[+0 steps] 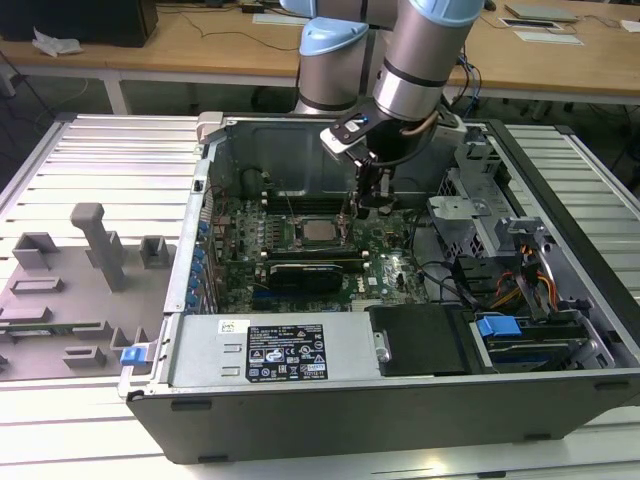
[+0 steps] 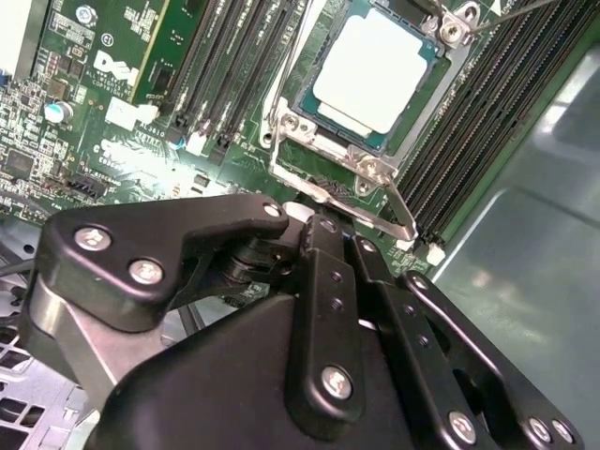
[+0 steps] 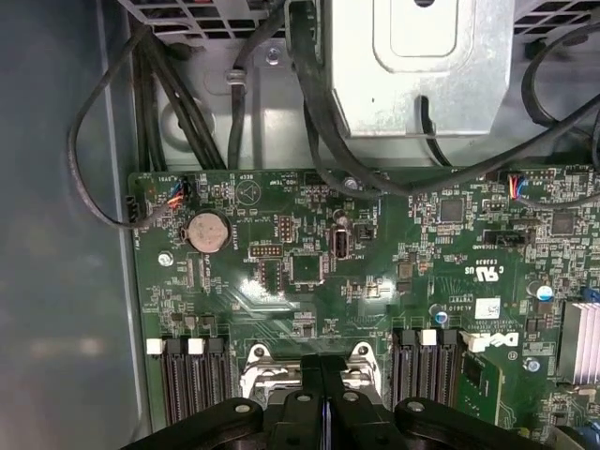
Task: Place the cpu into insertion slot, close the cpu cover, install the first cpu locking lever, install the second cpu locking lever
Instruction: 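Close the cpu cover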
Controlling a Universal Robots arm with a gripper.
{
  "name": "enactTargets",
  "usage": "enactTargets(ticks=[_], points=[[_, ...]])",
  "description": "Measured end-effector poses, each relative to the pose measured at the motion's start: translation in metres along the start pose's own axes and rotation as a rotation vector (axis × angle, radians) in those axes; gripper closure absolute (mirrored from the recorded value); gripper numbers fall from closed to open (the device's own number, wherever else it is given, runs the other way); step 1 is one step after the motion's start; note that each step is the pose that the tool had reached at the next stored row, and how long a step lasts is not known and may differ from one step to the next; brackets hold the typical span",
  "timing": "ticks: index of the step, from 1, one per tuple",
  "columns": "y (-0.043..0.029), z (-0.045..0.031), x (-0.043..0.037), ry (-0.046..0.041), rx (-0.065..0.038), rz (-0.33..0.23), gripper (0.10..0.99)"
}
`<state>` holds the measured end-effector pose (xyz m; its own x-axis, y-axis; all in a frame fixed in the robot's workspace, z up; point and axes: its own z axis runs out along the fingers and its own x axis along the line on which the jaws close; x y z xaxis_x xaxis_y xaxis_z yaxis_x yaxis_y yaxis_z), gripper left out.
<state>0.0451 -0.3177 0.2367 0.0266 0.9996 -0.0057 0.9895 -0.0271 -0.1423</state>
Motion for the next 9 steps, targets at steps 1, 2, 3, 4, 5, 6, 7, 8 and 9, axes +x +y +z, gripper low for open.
enactTargets(ticks=[1,2,3,4,5,6,7,8,9], points=[[-0.0006,-0.0001,0.0,0.0003,-0.003,0.0,0.98],[-0.0015,-0.0002,0.0,0.0005,-0.007,0.0,0.98],[-0.0039,-0.0002,-0.0001,0.0007,-0.016,0.0,0.98],[-0.0068,0.0002,-0.0001,0.001,-0.026,0.0,0.98],[-0.0094,0.0006,-0.0002,0.0012,-0.031,0.0,0.98],[-0.0114,0.0008,-0.0003,0.0012,-0.035,0.0,0.98],[-0.0142,0.0012,-0.0003,0.0013,-0.039,0.0,0.98],[-0.0164,0.0015,-0.0004,0.0013,-0.042,0.0,0.98],[-0.0186,0.0018,-0.0005,0.0013,-0.044,0.0,0.98]])
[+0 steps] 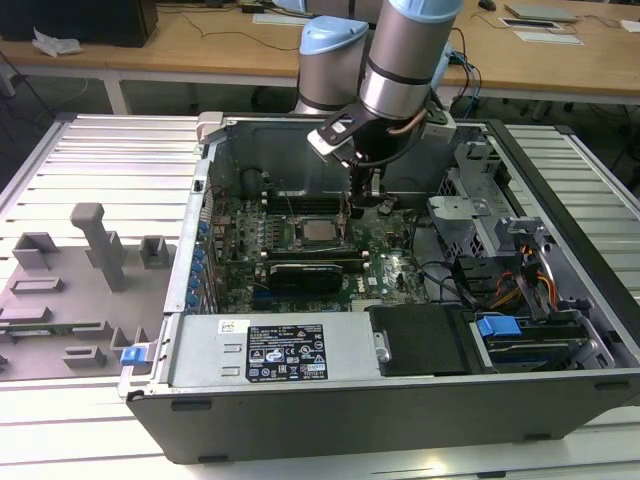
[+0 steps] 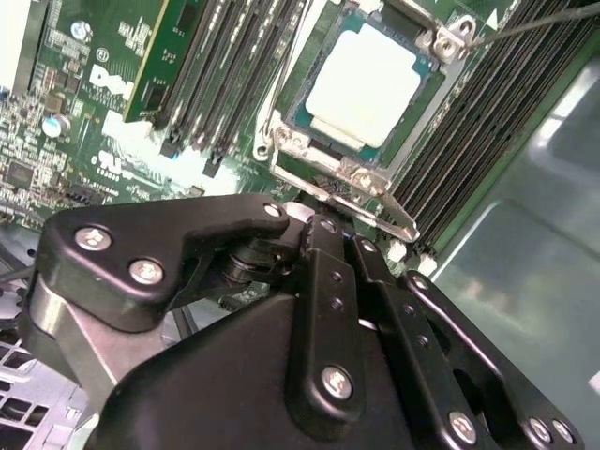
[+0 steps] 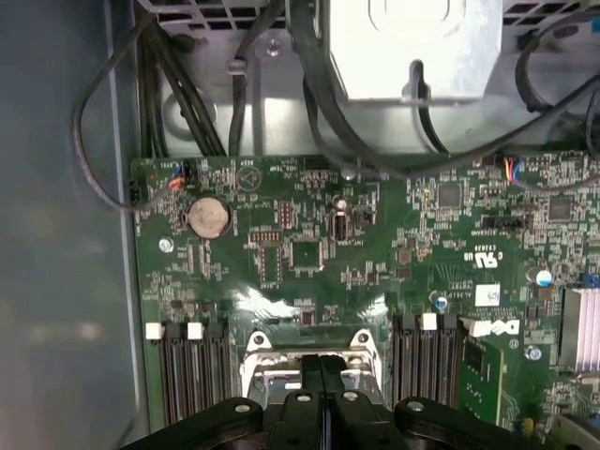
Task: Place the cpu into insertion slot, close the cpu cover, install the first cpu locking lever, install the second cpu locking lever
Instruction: 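Close the cpu cover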
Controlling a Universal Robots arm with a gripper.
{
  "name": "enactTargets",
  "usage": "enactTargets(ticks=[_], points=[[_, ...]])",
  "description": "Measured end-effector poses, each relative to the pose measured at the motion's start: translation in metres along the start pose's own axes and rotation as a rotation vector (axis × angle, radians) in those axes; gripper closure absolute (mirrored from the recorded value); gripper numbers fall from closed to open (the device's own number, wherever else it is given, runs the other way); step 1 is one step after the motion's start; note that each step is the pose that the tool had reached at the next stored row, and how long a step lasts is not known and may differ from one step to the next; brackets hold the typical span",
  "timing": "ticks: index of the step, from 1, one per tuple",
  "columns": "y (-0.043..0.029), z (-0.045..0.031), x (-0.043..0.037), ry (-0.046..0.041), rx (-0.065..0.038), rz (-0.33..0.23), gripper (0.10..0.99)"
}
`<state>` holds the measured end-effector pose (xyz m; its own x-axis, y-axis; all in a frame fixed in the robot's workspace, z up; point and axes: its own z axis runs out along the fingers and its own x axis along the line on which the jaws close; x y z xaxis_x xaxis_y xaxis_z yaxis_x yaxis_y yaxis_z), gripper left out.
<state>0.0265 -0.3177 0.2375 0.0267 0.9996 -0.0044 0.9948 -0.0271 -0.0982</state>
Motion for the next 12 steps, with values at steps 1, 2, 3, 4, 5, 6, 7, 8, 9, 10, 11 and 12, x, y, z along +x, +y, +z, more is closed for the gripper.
enactTargets(ticks=[1,2,3,4,5,6,7,8,9,10,11,12], points=[[-0.0016,0.0001,-0.0001,0.0,-0.002,0.0,0.98],[-0.0033,0.0003,-0.0001,0.0002,-0.005,0.0,0.98],[-0.0041,0.0004,-0.0001,0.0003,-0.006,0.0,0.98],[-0.0045,0.0005,-0.0001,0.0003,-0.007,0.0,0.98],[-0.0049,0.0005,-0.0001,0.0003,-0.008,0.0,0.98],[-0.0056,0.0006,-0.0001,0.0003,-0.01,0.0,0.98],[-0.0078,0.0011,-0.0001,0.0006,-0.018,-0.001,0.98],[-0.0107,0.0017,-0.0003,0.0008,-0.032,-0.001,0.98],[-0.0122,0.0021,-0.0003,0.0009,-0.041,-0.002,0.98],[-0.0136,0.0025,-0.0004,0.0011,-0.048,-0.003,0.98],[-0.0153,0.0029,-0.0004,0.0014,-0.057,-0.003,0.98],[-0.0171,0.0034,-0.0004,0.0015,-0.062,-0.004,0.98]])
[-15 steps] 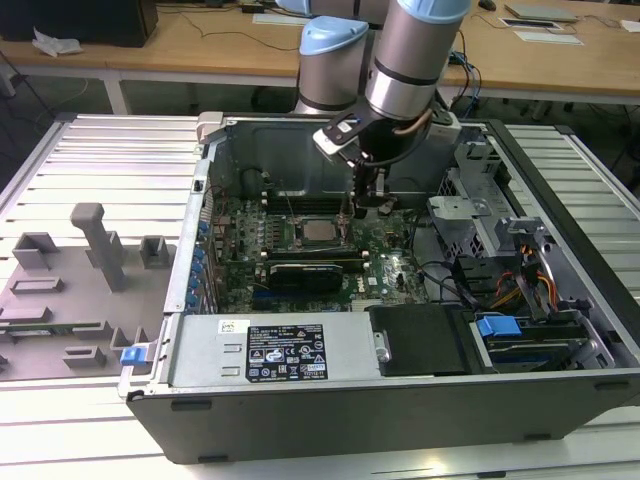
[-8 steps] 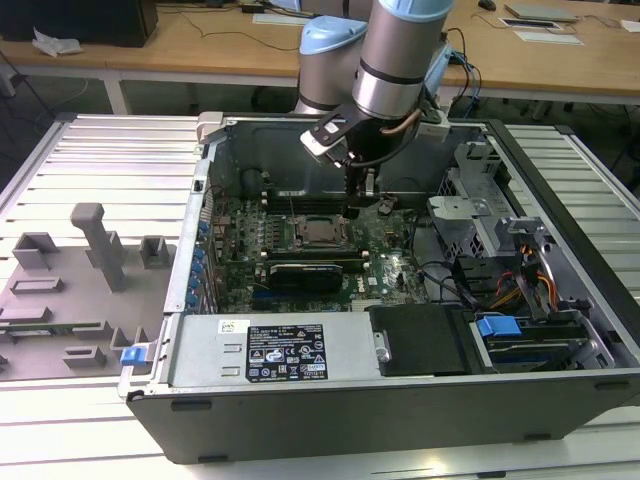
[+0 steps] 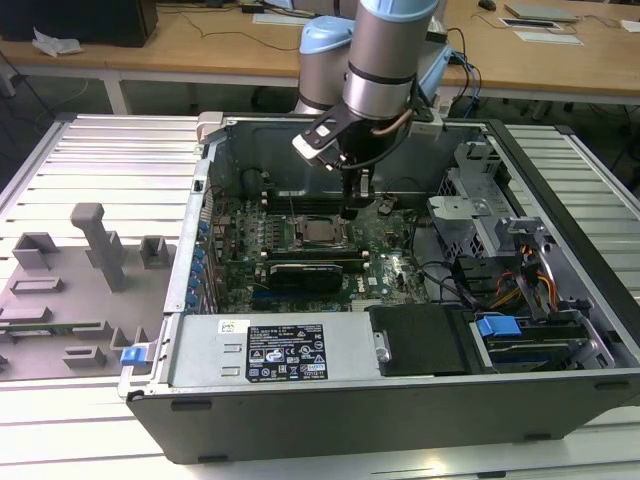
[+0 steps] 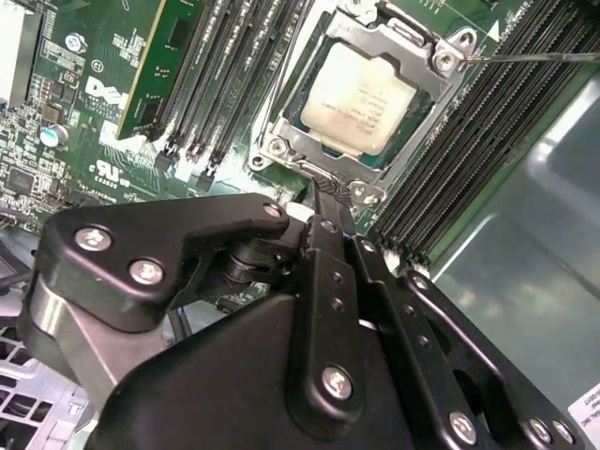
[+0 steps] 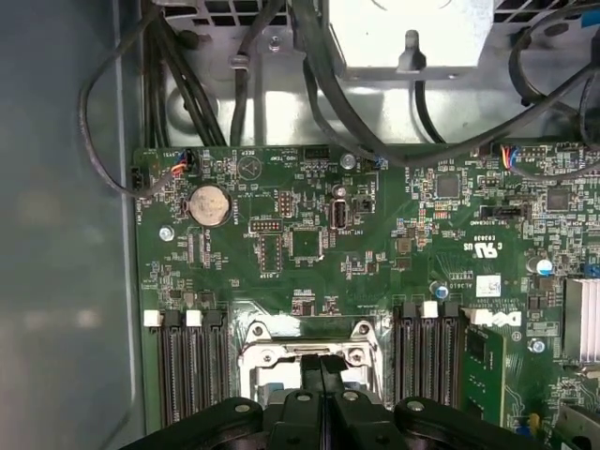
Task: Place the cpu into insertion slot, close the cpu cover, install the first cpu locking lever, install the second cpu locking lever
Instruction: 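Close the cpu cover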
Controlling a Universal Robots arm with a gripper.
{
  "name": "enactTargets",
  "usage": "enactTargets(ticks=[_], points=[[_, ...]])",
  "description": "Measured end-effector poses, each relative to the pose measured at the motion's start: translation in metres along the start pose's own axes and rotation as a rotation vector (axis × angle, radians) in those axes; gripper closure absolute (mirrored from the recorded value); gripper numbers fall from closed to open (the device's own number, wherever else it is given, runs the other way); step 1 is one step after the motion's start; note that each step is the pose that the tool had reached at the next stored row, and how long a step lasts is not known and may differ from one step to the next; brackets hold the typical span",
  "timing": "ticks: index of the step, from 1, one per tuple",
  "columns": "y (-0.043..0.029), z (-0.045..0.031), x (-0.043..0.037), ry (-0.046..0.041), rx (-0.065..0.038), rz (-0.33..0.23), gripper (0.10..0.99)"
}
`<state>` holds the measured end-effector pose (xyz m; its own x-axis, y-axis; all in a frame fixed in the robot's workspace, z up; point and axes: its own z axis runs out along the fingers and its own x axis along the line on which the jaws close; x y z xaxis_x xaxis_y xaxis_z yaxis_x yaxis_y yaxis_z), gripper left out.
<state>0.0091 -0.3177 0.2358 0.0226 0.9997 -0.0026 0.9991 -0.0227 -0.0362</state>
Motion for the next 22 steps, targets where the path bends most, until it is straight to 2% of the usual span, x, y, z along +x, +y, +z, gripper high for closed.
enactTargets(ticks=[6,8,15,22], points=[[-0.0168,0.0023,-0.0004,-0.0001,-0.006,-0.003,0.98],[-0.0225,0.0035,-0.0005,-0.0001,-0.012,-0.005,0.98],[-0.0351,0.0084,-0.0009,0.0,-0.018,-0.011,0.98],[-0.0367,0.0089,-0.001,-0.0001,-0.019,-0.013,0.98]])
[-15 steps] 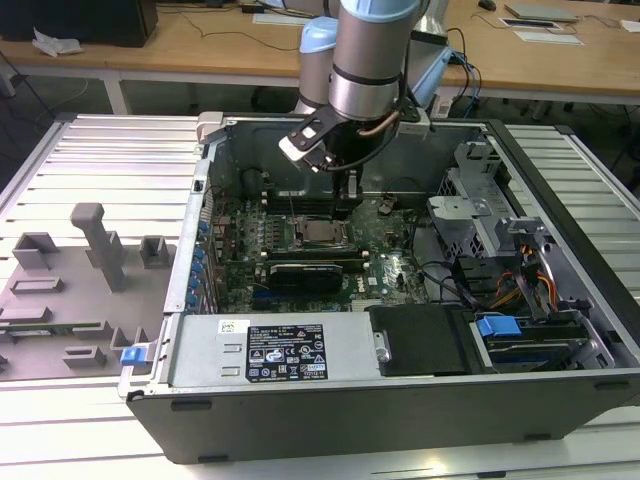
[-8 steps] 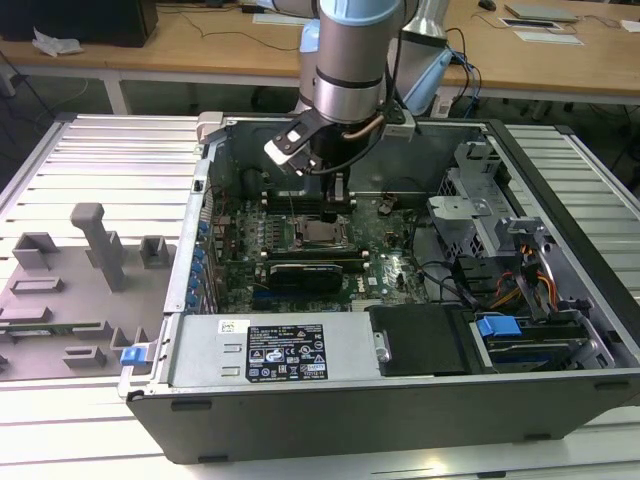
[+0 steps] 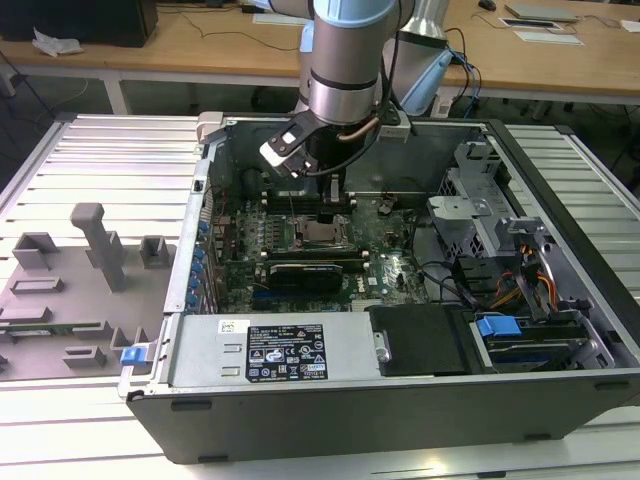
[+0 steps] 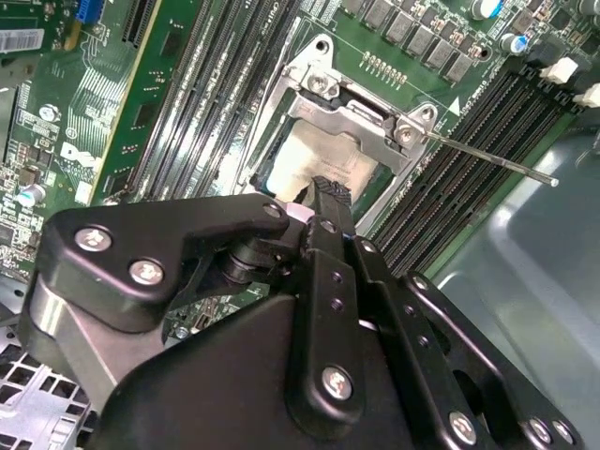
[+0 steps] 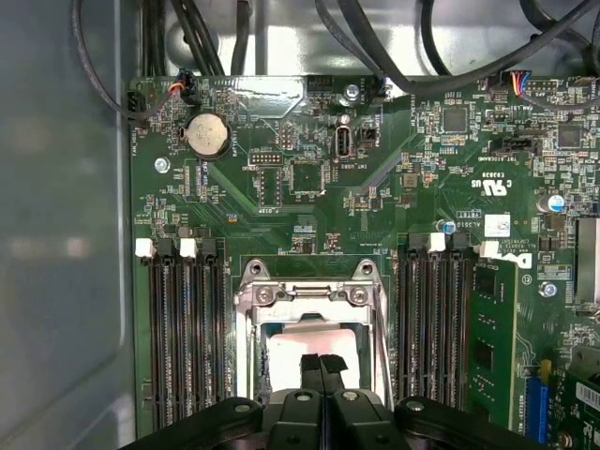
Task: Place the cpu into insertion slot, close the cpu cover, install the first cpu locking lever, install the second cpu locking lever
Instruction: 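Close the cpu cover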
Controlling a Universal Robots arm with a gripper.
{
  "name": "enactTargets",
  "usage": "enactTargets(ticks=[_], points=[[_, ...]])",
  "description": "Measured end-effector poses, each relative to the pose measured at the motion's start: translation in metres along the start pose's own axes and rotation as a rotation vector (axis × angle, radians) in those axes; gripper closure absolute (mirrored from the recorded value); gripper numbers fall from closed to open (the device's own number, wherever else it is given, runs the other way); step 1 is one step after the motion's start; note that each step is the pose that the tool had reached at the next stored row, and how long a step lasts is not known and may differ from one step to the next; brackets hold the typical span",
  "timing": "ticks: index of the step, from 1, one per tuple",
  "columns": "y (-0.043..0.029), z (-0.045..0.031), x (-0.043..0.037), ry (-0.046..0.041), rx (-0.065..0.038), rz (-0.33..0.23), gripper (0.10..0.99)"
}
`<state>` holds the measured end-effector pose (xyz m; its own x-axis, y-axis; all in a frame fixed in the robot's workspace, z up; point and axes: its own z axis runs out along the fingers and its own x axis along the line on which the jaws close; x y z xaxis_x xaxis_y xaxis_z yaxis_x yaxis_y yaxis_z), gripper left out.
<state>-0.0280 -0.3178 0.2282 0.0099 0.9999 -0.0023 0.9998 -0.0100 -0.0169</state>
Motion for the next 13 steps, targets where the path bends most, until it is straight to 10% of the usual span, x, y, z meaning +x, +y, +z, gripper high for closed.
enactTargets(ticks=[13], points=[[0.0,0.0,0.0,-0.004,-0.001,-0.238,0.98]])
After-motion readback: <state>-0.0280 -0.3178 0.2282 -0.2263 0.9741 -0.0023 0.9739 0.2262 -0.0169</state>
